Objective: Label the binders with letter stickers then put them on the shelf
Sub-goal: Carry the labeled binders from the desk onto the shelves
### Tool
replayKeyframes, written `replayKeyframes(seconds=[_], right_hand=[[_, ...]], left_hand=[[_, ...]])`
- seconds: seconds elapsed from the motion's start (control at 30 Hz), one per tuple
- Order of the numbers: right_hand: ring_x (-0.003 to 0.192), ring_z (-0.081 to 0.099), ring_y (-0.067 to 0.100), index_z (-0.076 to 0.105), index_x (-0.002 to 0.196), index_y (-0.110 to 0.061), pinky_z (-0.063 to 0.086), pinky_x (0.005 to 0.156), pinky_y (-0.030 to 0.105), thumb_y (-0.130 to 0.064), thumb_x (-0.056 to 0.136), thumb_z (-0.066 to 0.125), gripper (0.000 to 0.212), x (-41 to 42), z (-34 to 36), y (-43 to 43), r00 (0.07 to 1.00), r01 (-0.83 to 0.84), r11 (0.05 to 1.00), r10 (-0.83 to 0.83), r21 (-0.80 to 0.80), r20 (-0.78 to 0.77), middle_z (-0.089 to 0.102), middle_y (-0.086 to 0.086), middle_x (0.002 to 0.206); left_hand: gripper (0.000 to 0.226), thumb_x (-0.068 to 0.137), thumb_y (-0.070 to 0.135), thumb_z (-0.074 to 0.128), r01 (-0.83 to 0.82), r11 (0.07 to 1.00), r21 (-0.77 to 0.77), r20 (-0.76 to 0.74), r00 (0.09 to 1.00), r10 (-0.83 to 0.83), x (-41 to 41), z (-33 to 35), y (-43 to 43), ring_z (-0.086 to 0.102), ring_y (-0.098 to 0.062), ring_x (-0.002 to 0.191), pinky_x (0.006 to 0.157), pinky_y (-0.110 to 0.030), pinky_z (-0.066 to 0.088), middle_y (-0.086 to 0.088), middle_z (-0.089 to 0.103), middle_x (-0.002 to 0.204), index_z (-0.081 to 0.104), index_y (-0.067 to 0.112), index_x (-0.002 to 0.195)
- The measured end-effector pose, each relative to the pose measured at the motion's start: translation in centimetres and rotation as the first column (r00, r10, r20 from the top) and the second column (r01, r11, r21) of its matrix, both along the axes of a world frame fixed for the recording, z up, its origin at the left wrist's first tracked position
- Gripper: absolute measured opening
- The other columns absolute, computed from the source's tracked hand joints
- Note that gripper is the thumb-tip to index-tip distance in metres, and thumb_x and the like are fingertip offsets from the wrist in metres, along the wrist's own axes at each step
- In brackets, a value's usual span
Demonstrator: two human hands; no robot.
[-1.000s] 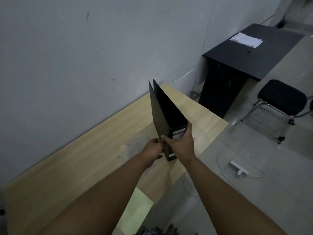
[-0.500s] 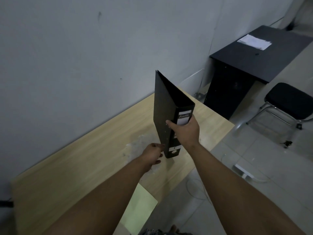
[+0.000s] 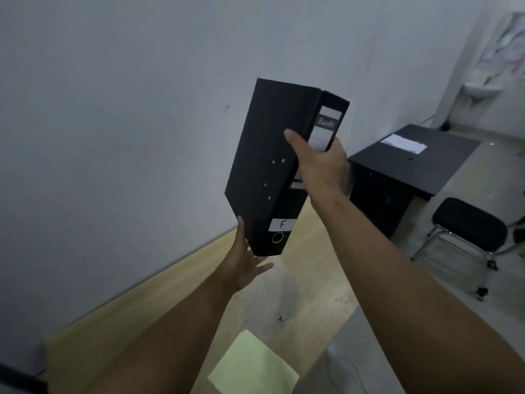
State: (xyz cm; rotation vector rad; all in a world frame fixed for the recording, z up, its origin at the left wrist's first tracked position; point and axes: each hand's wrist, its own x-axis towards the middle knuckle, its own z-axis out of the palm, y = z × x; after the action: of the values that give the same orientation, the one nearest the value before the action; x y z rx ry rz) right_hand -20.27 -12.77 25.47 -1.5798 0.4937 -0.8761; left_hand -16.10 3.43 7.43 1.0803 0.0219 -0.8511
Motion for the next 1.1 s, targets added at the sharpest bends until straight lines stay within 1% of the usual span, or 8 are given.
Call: replayKeyframes(seconds=[0.1, 0.2, 0.27, 0.37, 0.53, 0.7, 0.97, 1.1], right_hand=[[0.094, 0.075, 0.002, 0.071, 0.111, -0.036, 0.065, 0.089, 0.038, -0.073, 0.063, 0.087, 0.063, -0.7, 2.1, 3.5, 0.998, -0.013, 1.0, 0.012, 0.014, 0.063, 0.078, -0.018, 0.101], [0.097, 0.074, 0.001, 0.07, 0.116, -0.037, 0.065, 0.091, 0.037, -0.075, 0.065, 0.086, 0.066, -2.2, 2.9, 7.4, 0.996, -0.035, 0.999, 0.038, -0.03, 0.086, 0.078, -0.018, 0.105], [0.1, 0.075, 0.003, 0.069, 0.121, -0.035, 0.065, 0.092, 0.036, -0.067, 0.071, 0.089, 0.063, -3.4, 2.9, 9.4, 0.987, -0.095, 0.995, 0.099, -0.036, 0.128, 0.078, -0.016, 0.11], [0.104, 0.076, 0.006, 0.066, 0.129, -0.029, 0.064, 0.09, 0.029, -0.045, 0.082, 0.092, 0.057, -6.2, 2.2, 12.9, 0.954, -0.238, 0.971, 0.241, -0.039, 0.176, 0.078, -0.01, 0.116], [0.094, 0.075, 0.0, 0.061, 0.117, -0.036, 0.059, 0.074, 0.016, -0.03, 0.087, 0.088, 0.041, -10.1, 0.4, 17.0, 0.929, -0.349, 0.937, 0.346, 0.002, 0.134, 0.075, -0.008, 0.111], [0.096, 0.077, 0.006, 0.063, 0.119, -0.035, 0.061, 0.074, 0.02, -0.046, 0.075, 0.087, 0.051, -13.8, -0.2, 20.6, 0.93, -0.346, 0.934, 0.329, 0.09, 0.163, 0.077, -0.006, 0.111], [0.092, 0.078, 0.007, 0.064, 0.115, -0.035, 0.06, 0.07, 0.019, -0.035, 0.09, 0.085, 0.032, -19.3, -0.4, 25.0, 0.918, -0.378, 0.918, 0.354, 0.123, 0.176, 0.077, -0.009, 0.105], [0.091, 0.078, 0.006, 0.065, 0.112, -0.036, 0.061, 0.07, 0.021, -0.044, 0.083, 0.086, 0.036, -22.3, 0.0, 27.2, 0.891, -0.435, 0.892, 0.406, 0.123, 0.202, 0.079, -0.013, 0.097]], left_hand=[[0.089, 0.086, 0.085, 0.051, -0.078, 0.981, -0.18, 0.021, 0.996, 0.083, -0.3, 2.3, 1.5, 0.058, -0.034, 0.137, 0.114, -0.061, 0.046, -0.011, 0.065, 0.146, 0.056, 0.024, 0.152], [0.075, 0.088, 0.072, 0.062, -0.138, 0.962, -0.234, 0.025, 0.989, 0.147, -1.8, 4.3, 3.3, 0.069, -0.032, 0.114, 0.106, -0.049, 0.053, -0.018, 0.072, 0.133, 0.072, 0.014, 0.134], [0.074, 0.085, 0.074, 0.062, -0.146, 0.962, -0.23, 0.044, 0.986, 0.16, -2.9, 4.4, 4.4, 0.07, -0.028, 0.101, 0.093, -0.041, 0.054, -0.016, 0.074, 0.124, 0.079, 0.015, 0.125], [0.069, 0.087, 0.074, 0.059, -0.143, 0.945, -0.294, 0.023, 0.987, 0.157, -4.8, 4.4, 6.8, 0.068, -0.027, 0.093, 0.086, -0.039, 0.051, -0.015, 0.075, 0.111, 0.083, 0.016, 0.114], [0.063, 0.098, 0.068, 0.052, -0.09, 0.929, -0.359, -0.016, 0.996, 0.091, -8.5, 3.8, 10.2, 0.069, -0.025, 0.089, 0.082, -0.037, 0.052, -0.013, 0.075, 0.107, 0.082, 0.016, 0.116], [0.064, 0.095, 0.068, 0.057, -0.062, 0.939, -0.339, -0.03, 0.998, 0.055, -12.3, 3.1, 13.8, 0.069, -0.027, 0.092, 0.081, -0.038, 0.053, -0.015, 0.074, 0.112, 0.078, 0.014, 0.125], [0.067, 0.091, 0.069, 0.061, -0.107, 0.944, -0.313, -0.036, 0.994, 0.1, -18.1, 2.7, 18.6, 0.068, -0.028, 0.094, 0.084, -0.039, 0.052, -0.016, 0.074, 0.115, 0.079, 0.014, 0.124], [0.066, 0.092, 0.071, 0.059, -0.173, 0.945, -0.277, -0.012, 0.984, 0.177, -21.3, 3.5, 21.1, 0.068, -0.029, 0.095, 0.085, -0.04, 0.052, -0.016, 0.075, 0.113, 0.081, 0.015, 0.12]])
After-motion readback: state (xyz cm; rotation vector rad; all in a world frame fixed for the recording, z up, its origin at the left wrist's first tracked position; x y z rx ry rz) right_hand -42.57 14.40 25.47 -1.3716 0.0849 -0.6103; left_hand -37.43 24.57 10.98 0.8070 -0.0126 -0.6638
